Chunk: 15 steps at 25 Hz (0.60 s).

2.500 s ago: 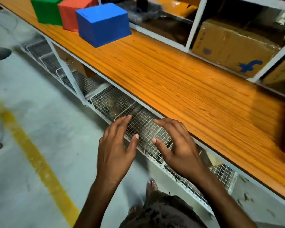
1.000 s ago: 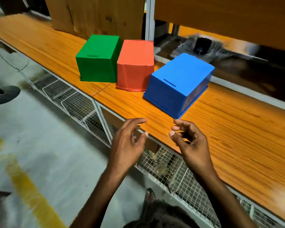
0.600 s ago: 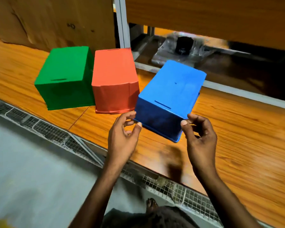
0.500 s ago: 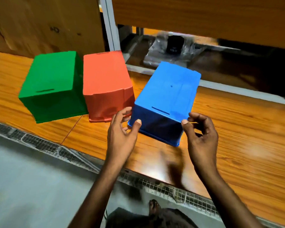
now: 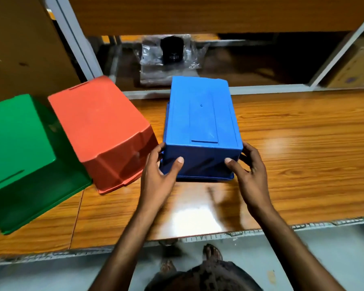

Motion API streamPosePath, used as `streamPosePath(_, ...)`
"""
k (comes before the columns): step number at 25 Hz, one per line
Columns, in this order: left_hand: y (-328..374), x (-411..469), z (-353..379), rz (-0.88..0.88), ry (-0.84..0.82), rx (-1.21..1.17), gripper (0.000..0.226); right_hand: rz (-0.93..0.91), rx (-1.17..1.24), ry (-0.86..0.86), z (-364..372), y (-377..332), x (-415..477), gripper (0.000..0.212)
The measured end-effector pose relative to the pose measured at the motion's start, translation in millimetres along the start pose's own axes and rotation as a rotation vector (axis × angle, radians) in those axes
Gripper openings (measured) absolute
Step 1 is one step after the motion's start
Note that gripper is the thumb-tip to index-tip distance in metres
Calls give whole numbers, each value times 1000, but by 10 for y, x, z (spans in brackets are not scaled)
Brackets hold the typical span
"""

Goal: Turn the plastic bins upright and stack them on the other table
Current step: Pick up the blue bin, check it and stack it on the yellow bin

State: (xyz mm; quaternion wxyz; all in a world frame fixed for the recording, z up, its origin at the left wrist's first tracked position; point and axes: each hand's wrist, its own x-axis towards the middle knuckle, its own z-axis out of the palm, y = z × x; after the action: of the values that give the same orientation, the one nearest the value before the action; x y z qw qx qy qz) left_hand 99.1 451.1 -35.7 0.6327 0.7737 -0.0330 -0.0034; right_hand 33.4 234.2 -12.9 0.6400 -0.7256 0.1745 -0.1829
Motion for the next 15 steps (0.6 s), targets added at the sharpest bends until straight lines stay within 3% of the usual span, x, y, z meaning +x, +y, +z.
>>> streamPosePath(3,286,81,-124,104,-44,-36,58,-105,-43,-29,-95,-263,63,74)
streamPosePath(7,878,236,-256,310,-43,-75,60,-270,19,-116,-281,-799,235,79)
streamPosePath(11,1408,415,-264,419,-64,-163,59,-358,147,-137,-465,-1224,557,71)
streamPosePath(15,1675,502,-180,453,-41,-186,50,-354,169,-112,-548,-1367,722,49)
